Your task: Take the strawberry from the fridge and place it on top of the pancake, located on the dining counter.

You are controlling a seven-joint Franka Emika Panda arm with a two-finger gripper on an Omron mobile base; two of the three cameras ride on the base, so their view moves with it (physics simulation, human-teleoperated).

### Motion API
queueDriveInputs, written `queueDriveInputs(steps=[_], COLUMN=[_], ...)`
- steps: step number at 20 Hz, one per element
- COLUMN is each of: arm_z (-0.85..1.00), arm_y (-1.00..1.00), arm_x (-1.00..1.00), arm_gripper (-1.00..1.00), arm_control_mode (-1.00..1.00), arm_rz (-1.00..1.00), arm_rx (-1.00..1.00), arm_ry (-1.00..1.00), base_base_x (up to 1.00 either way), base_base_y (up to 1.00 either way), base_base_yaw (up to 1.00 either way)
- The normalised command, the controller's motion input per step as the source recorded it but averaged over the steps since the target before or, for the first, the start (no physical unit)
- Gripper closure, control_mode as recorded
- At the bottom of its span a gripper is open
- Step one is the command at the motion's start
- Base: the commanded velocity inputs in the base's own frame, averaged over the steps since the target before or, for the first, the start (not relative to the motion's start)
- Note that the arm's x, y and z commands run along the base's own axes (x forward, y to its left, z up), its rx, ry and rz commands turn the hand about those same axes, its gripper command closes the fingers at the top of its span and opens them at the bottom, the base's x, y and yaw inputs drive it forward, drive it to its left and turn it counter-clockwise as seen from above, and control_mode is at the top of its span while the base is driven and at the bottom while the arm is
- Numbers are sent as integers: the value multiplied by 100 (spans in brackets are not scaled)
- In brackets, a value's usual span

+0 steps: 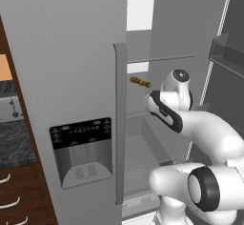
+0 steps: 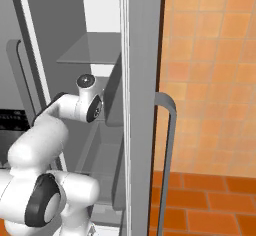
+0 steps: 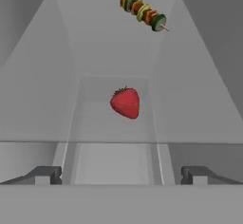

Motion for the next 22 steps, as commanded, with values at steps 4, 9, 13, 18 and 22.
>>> queueDriveInputs(steps=[4,9,13,18,22], arm_z=[-19,-31,-25,-23,-27], arm_y=[0,0,0,0,0], arm_x=[40,28,31,45,27], arm_gripper=[-100,-100,-100,-100,-100], arm_control_mode=[-100,-100,-100,-100,-100], arm_rz=[0,0,0,0,0], arm_rx=[0,0,0,0,-2], arm_ry=[10,7,3,5,5], base_base_x=[0,0,0,0,0], base_base_y=[0,0,0,0,0], base_base_yaw=[0,0,0,0,0])
